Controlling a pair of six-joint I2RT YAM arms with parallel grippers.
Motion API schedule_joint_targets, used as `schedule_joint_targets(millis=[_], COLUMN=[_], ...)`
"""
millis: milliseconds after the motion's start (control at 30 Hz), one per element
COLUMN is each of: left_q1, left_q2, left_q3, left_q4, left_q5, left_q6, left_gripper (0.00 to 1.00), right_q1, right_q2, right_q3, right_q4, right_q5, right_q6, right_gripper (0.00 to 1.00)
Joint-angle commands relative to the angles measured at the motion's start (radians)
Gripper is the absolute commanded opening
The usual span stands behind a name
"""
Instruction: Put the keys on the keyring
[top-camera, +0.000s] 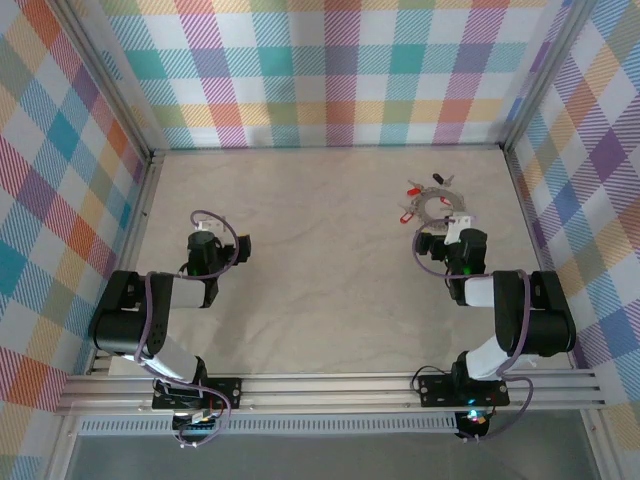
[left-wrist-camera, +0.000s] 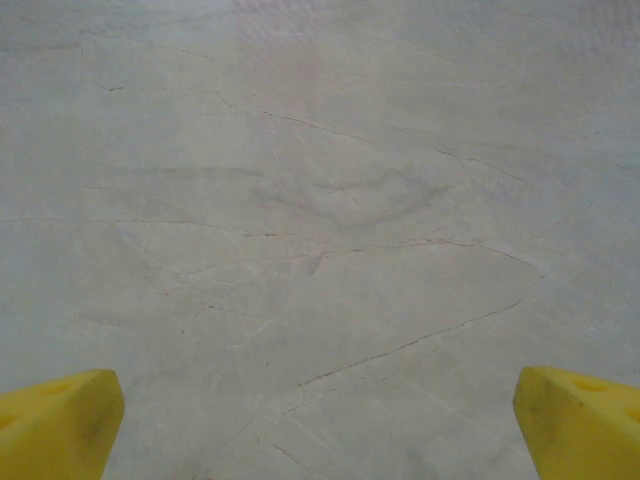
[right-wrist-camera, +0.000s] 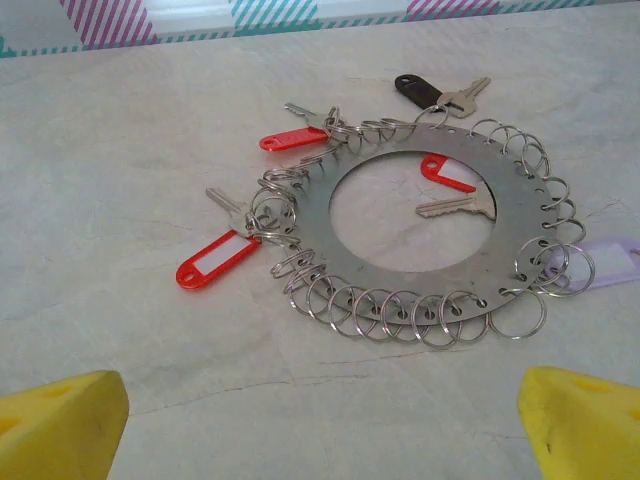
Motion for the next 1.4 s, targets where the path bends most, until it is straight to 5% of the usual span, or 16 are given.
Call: schedule_joint_targets(millis=[0,833,1033,1167,1367], left_q1=[0.011,0.013,0.019,0.019,0.009], left_q2=[0.003,0.001,-0.022,-0.187,-0.363], left_q3=[-0.001,-0.001,0.001,0.079,0.243], left_q4=[0.036,0.037,0.018,-0.28,-0.659], left_q5=[0.011,0.015,-0.054,-0.101,-0.035], left_q6=[0.002,-0.001,-0.038,-0.079,-0.241], left_gripper=[1.0,1.0,1.0,1.0,1.0], right_q1=[0.006,0.005,0.007,0.002,0.001], right_q2=[-0.006,-0.005,-0.007,-0.083,-0.33], right_q3=[0.017,0.017,0.014,-0.011,0.062], right_q4=[0.01,0.009,0.013,-0.003,-0.351], right_q5=[-0.017,-0.016,-0.017,-0.097,-0.067], right_q6=[-0.009,-0.006,-0.009,-0.031,-0.013], right_gripper=[1.0,1.0,1.0,1.0,1.0])
